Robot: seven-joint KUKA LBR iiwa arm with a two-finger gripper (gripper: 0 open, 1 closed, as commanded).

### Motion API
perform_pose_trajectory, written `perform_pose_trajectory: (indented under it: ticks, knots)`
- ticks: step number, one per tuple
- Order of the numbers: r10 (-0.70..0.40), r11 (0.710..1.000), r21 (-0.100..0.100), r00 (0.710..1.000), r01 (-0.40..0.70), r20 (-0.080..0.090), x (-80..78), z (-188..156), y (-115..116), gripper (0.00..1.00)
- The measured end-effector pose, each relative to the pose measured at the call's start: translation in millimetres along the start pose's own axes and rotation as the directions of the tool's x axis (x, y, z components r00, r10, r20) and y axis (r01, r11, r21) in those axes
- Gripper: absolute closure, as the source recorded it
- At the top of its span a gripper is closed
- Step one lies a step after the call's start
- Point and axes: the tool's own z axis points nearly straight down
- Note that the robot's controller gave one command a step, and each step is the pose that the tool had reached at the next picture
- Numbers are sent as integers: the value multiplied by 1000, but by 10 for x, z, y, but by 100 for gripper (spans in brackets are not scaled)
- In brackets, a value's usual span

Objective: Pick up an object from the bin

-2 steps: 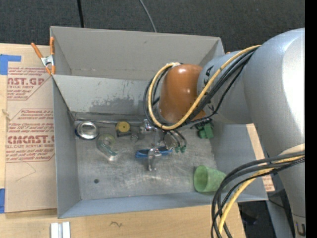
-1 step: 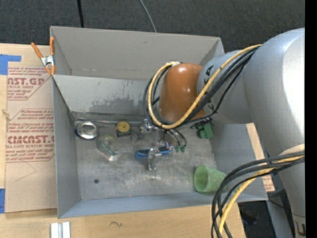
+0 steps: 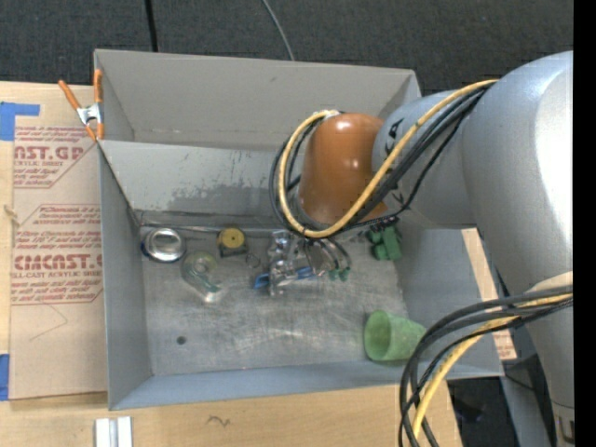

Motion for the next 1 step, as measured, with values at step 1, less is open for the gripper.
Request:
perform_pose_trajectory:
  ticks: [1]
  knots:
    - [-1, 1000, 1, 1000, 1, -3, -34, -787, 4, 100]
